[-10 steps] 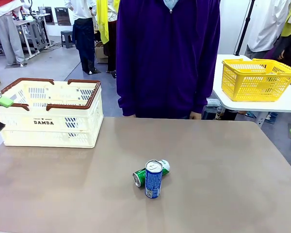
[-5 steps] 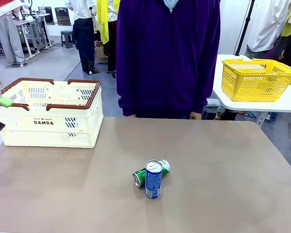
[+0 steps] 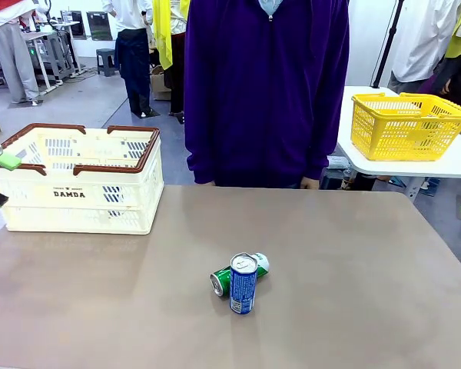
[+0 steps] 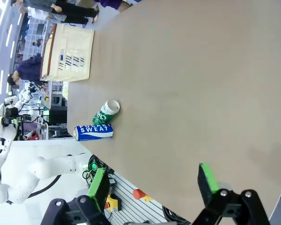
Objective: Place the drinks into the Shopping basket.
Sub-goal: Pick up one drink and place it into the Shopping basket.
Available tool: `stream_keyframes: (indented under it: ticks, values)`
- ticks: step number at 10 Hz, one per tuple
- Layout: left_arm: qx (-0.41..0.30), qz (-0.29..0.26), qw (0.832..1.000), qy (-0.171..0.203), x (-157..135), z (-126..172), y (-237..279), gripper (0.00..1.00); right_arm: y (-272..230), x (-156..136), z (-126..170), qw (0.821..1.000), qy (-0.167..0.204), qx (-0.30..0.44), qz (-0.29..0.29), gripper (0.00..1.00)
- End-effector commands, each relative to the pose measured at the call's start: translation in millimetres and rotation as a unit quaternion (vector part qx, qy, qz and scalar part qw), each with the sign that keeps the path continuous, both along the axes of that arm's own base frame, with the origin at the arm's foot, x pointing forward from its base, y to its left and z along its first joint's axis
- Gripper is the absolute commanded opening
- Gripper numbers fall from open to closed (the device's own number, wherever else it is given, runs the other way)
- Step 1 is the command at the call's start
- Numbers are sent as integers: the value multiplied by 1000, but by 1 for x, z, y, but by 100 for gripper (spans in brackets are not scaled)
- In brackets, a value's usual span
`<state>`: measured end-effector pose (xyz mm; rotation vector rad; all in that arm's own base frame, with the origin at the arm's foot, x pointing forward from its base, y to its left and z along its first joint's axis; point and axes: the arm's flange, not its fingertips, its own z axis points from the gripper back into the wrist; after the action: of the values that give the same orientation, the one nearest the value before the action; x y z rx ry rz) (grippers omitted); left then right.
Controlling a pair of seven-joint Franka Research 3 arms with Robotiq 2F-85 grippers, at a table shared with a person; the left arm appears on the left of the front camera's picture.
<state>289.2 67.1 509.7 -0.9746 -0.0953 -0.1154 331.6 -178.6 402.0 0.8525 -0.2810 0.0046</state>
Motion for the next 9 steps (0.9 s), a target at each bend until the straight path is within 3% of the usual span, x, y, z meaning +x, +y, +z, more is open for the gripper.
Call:
stream_keyframes:
  ticks: [1, 3, 5, 7, 8, 9]
  values:
    - [77, 3, 996, 47, 22, 28, -40, 100, 1, -3, 4, 1000, 3, 0, 5, 100]
    - [216, -29, 973, 77, 90, 57, -145, 100, 1, -3, 4, 1000, 3, 0, 5, 100]
    - [321, -65, 942, 69, 143, 50, -248, 100, 1, -3, 4, 1000, 3, 0, 5, 100]
    - [389, -79, 918, 22, 150, 18, -335, 100, 1, -3, 4, 1000, 3, 0, 5, 100]
    - [406, -66, 911, -18, 141, 1, -361, 100, 1, -3, 4, 1000, 3, 0, 5, 100]
    - [393, -23, 915, -86, 136, -2, -361, 100, 1, -3, 4, 1000, 3, 0, 5, 100]
